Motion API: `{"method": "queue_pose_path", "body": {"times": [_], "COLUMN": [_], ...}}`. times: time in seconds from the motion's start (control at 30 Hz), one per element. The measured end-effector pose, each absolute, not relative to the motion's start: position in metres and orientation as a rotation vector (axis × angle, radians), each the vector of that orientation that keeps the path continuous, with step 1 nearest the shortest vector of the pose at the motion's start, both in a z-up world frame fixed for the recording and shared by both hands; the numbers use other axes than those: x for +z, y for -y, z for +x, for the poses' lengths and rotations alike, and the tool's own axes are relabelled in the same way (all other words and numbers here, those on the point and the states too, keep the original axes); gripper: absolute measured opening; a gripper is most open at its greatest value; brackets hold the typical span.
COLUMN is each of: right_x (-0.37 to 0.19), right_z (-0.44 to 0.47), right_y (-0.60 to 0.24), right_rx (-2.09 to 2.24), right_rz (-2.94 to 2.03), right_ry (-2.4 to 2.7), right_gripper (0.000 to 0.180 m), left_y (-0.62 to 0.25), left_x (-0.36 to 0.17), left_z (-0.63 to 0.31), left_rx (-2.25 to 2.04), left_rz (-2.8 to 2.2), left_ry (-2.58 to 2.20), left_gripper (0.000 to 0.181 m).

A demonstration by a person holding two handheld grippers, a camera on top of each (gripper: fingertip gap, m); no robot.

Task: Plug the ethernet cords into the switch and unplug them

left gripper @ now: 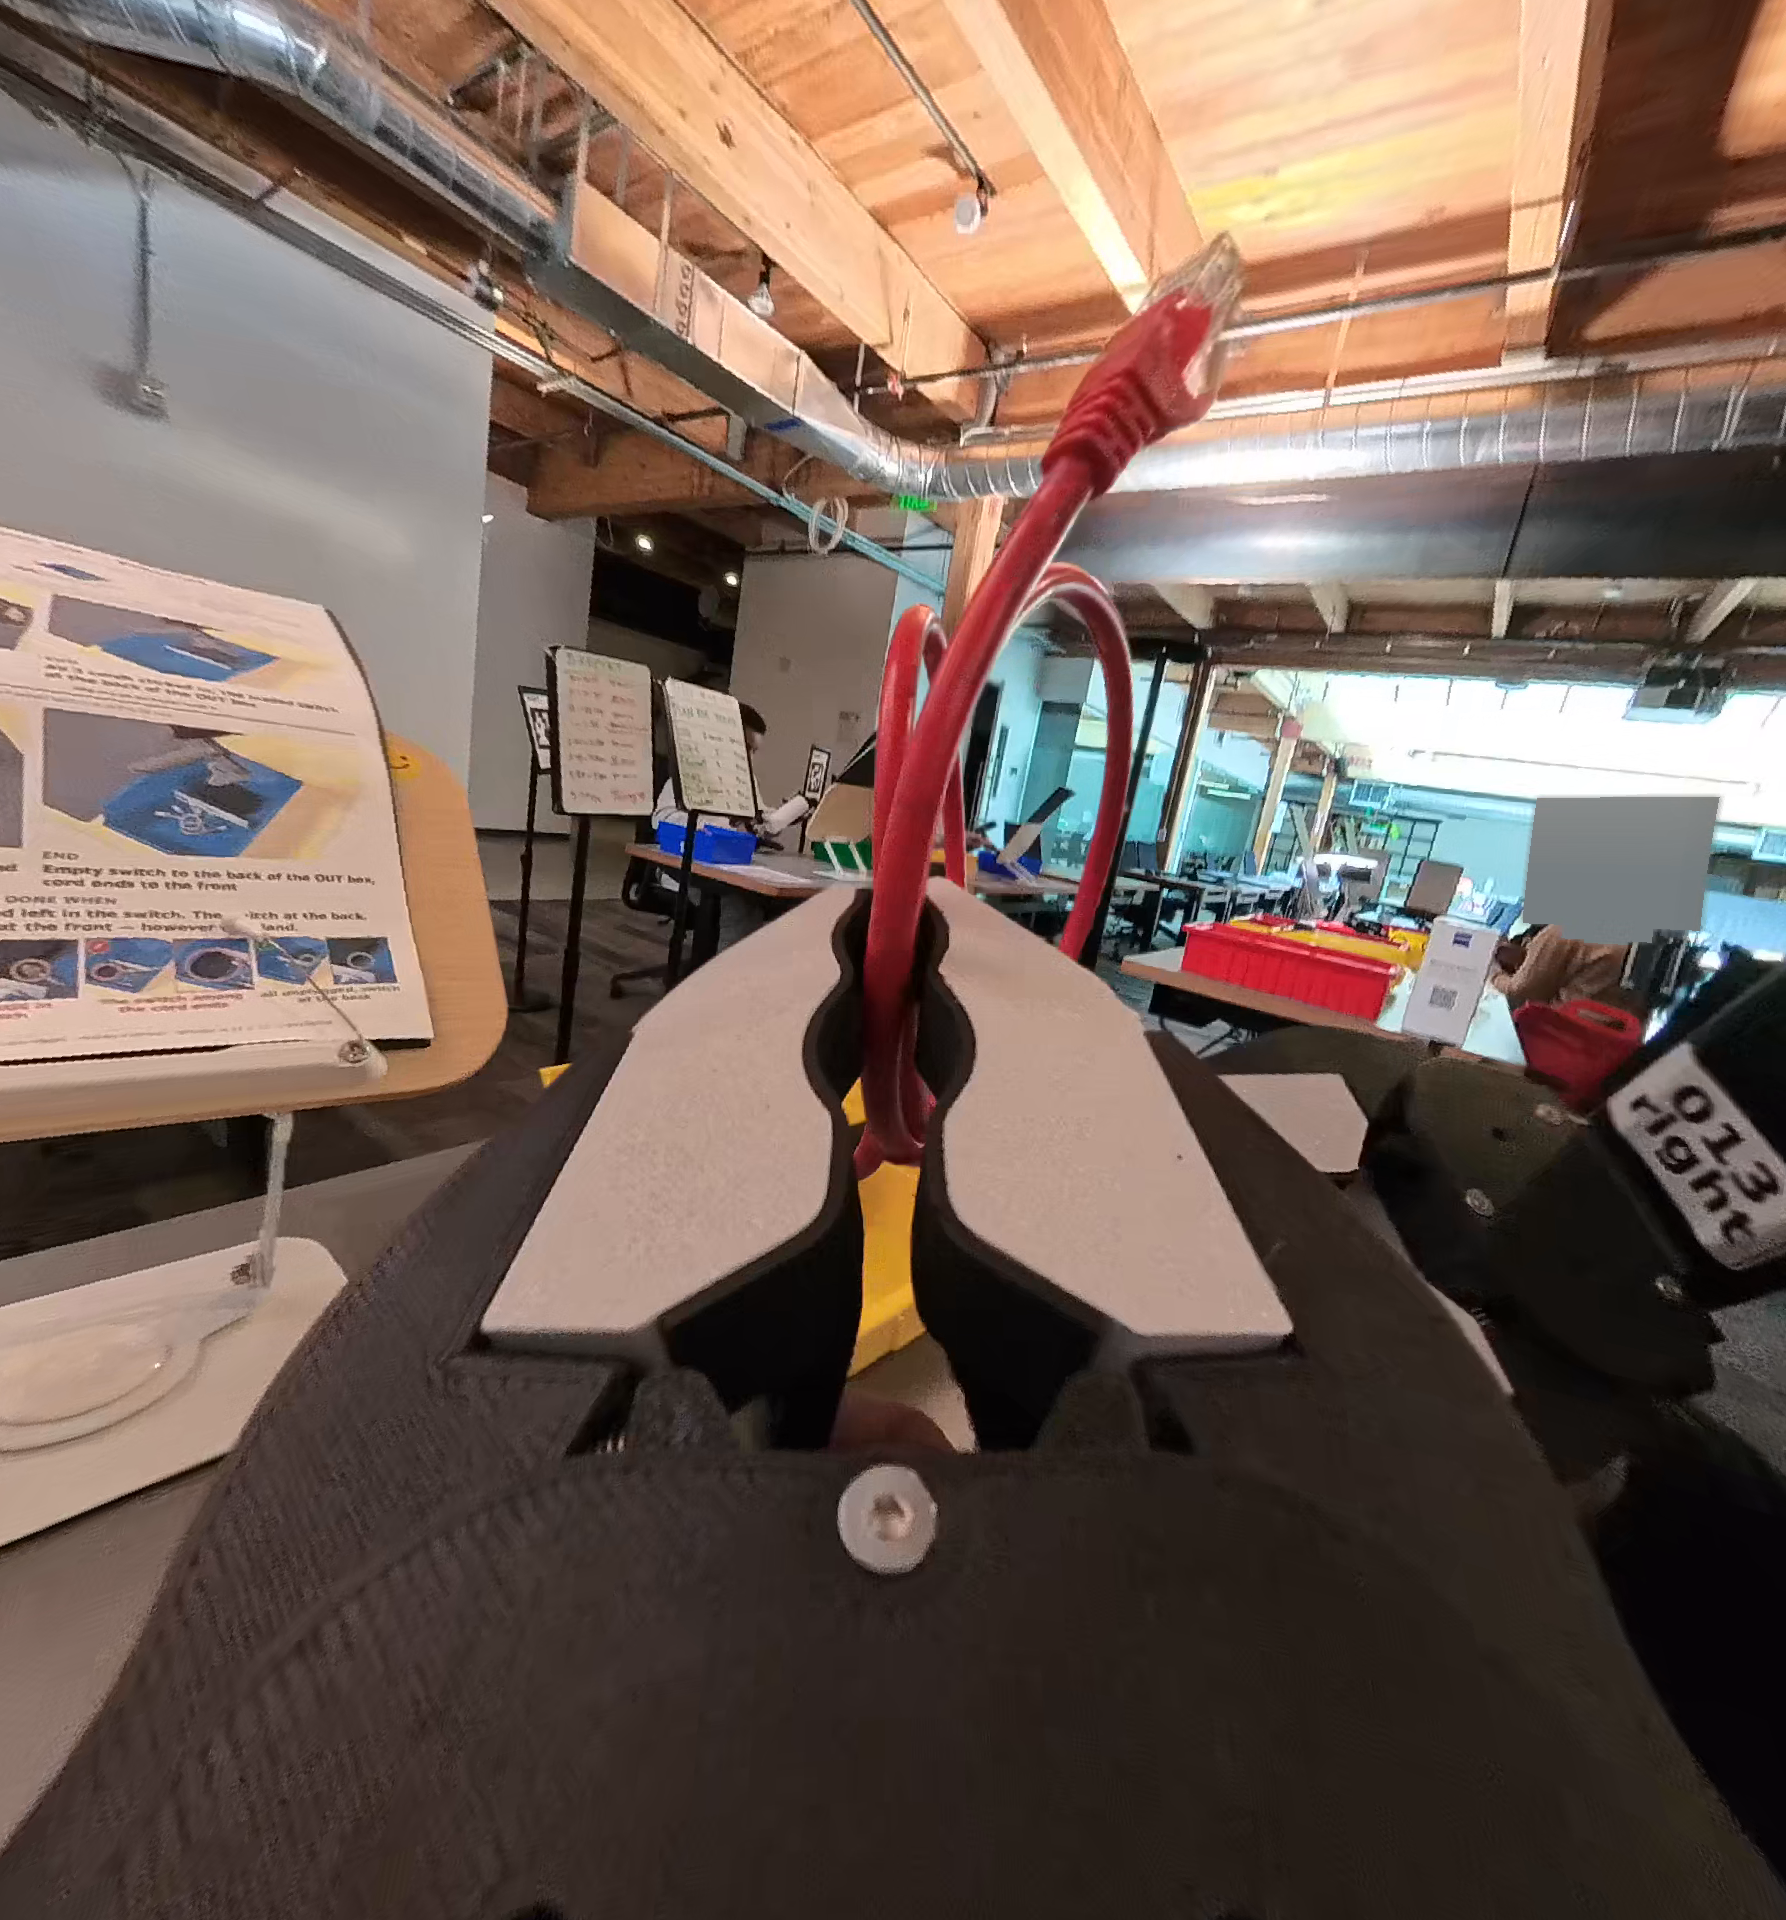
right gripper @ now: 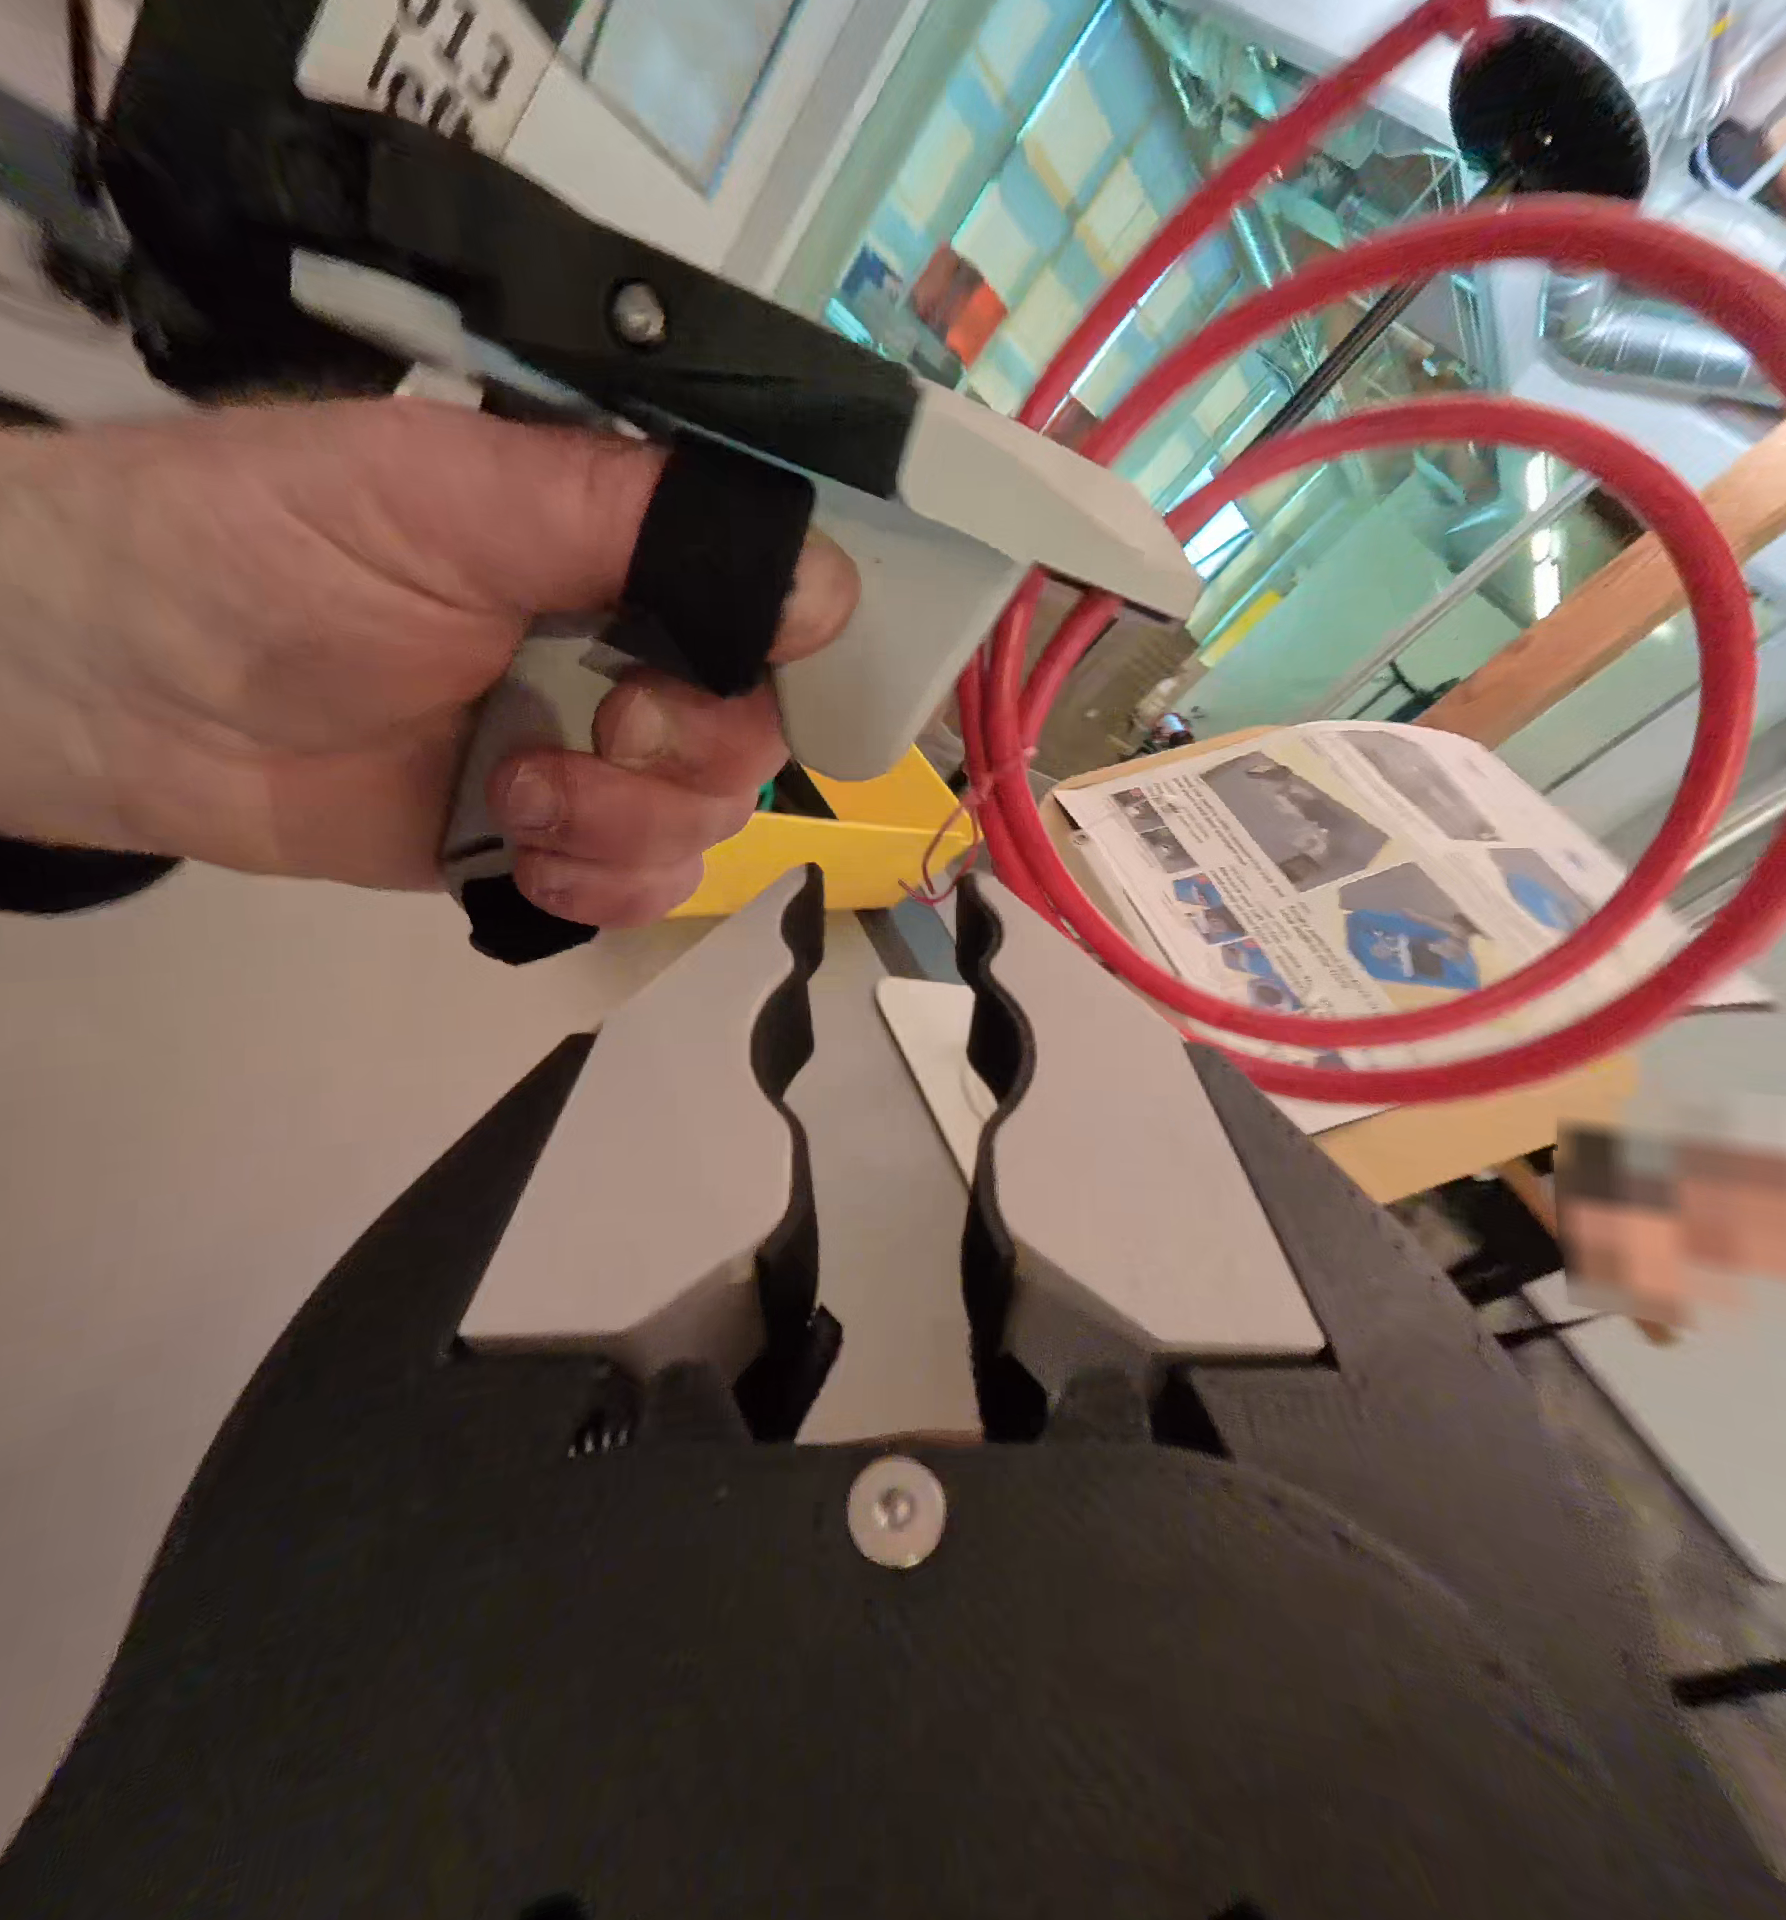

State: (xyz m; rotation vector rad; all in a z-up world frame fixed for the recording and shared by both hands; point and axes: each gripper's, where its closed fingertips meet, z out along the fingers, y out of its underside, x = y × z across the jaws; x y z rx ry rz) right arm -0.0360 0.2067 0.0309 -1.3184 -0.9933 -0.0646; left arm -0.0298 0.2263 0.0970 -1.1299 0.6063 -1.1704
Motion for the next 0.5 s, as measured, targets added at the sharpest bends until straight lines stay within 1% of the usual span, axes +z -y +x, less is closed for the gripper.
{"method": "queue_pose_path", "body": {"times": [0.07, 0.2, 0.33, 0.4, 0.5], "right_x": [0.035, 0.047, 0.05, 0.046, 0.046], "right_z": [-0.034, -0.027, -0.026, -0.03, -0.029], "right_y": [-0.207, -0.208, -0.208, -0.207, -0.209], "right_rx": [0.079, 0.455, 0.748, 0.799, 0.818], "right_rz": [-1.338, -1.36, -1.358, -1.363, -1.36], "right_ry": [0.917, 0.723, 0.601, 0.613, 0.578], "right_gripper": [0.01, 0.003, 0.001, 0.006, 0.002], "left_y": [-0.229, -0.227, -0.224, -0.224, -0.221], "left_x": [0.098, 0.1, 0.1, 0.1, 0.101], "left_z": [-0.034, -0.034, -0.032, -0.031, -0.03], "left_rx": [-1.176, -1.202, -1.216, -1.233, -1.243], "left_rz": [-1.129, -1.11, -1.107, -1.109, -1.106], "left_ry": [-0.592, -0.593, -0.601, -0.599, -0.6], "left_gripper": [0.005, 0.005, 0.005, 0.005, 0.005]}}
